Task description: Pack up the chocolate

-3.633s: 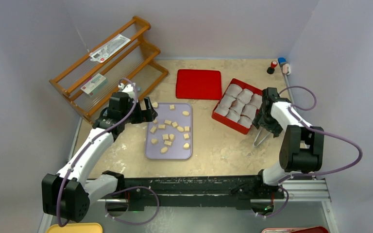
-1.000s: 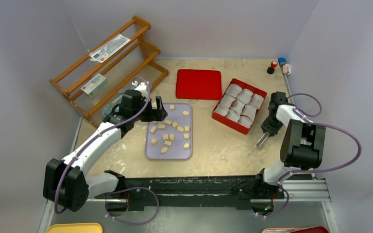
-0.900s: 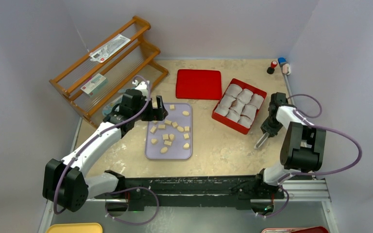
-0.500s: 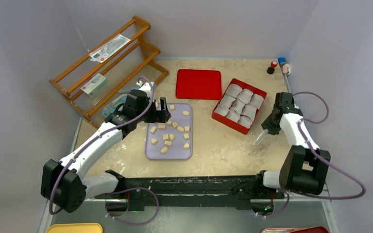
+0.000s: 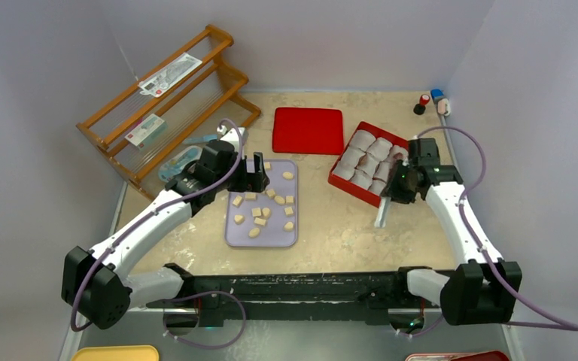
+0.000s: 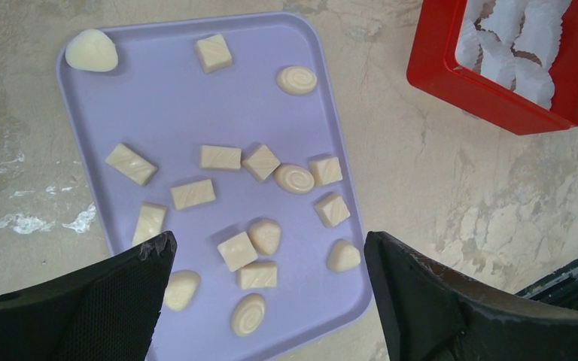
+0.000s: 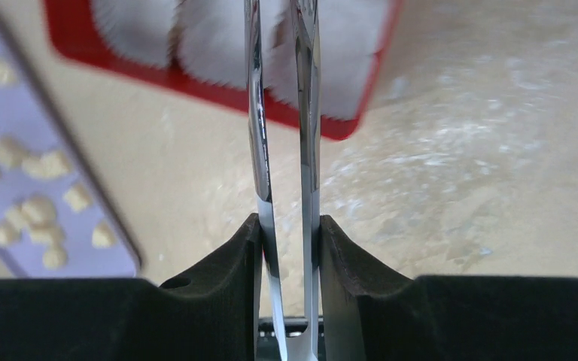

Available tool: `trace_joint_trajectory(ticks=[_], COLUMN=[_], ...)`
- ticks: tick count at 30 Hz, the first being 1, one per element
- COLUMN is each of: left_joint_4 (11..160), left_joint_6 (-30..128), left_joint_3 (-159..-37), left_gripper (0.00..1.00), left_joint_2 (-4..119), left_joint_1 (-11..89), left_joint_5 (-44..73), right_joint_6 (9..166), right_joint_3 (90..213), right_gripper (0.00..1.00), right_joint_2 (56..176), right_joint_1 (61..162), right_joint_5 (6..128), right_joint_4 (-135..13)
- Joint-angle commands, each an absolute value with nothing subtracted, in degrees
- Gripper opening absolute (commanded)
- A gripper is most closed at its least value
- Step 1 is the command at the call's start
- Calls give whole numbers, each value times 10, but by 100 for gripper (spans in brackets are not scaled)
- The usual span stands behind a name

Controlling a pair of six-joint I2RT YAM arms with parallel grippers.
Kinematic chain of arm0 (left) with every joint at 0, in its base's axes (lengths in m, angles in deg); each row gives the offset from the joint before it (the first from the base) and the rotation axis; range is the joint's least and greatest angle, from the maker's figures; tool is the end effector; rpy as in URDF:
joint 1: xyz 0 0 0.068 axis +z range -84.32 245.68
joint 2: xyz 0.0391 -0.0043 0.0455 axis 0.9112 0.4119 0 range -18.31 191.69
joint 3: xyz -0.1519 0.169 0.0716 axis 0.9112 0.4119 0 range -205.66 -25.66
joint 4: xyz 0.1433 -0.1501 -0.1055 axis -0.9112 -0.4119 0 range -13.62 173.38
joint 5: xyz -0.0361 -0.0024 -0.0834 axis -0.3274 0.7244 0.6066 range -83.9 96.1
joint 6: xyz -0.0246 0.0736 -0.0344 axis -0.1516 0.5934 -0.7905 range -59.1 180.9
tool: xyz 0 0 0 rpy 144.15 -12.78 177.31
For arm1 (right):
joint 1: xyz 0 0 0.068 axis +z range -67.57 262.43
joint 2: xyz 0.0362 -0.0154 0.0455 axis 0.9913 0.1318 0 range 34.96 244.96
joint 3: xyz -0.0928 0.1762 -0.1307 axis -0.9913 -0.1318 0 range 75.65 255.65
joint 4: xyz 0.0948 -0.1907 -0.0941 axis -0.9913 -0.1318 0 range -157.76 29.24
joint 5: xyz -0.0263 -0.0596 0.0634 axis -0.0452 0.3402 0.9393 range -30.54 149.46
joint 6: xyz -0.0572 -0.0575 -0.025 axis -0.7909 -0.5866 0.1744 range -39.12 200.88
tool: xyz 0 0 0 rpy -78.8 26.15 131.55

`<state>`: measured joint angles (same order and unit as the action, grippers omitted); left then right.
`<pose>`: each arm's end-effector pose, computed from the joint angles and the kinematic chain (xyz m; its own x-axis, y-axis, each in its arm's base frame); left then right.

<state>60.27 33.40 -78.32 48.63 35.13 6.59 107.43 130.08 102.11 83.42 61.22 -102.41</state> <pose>0.2331 -0.1384 0.2385 -0.7012 -0.1223 -0.7024 0.2145 0.9033 -0.3715 0.2401 0.0064 0.2143 -0.7427 0.4339 -0.5100 0.3317 0.9000 0.2827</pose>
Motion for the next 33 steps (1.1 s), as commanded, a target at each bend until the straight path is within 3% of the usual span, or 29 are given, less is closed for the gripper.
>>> trace_joint_trajectory(ticks=[1, 22, 33], left_joint_4=[590, 563, 566], left_joint_6=[321, 301, 300], left_joint_3=[-813, -827, -818], left_gripper=[94, 94, 94], left_joint_2=[473, 471, 472], left_joint_1=[347, 333, 330], left_joint_5=[41, 18, 15], right_joint_6=[1036, 934, 922], right_joint_3=[1358, 1425, 1414], right_gripper=[27, 27, 27], right_joint_2=[1027, 1155, 1218], right_joint_1=[909, 1169, 1204], right_joint_5=[685, 700, 644], right_joint_4=[-1061, -1116, -1105])
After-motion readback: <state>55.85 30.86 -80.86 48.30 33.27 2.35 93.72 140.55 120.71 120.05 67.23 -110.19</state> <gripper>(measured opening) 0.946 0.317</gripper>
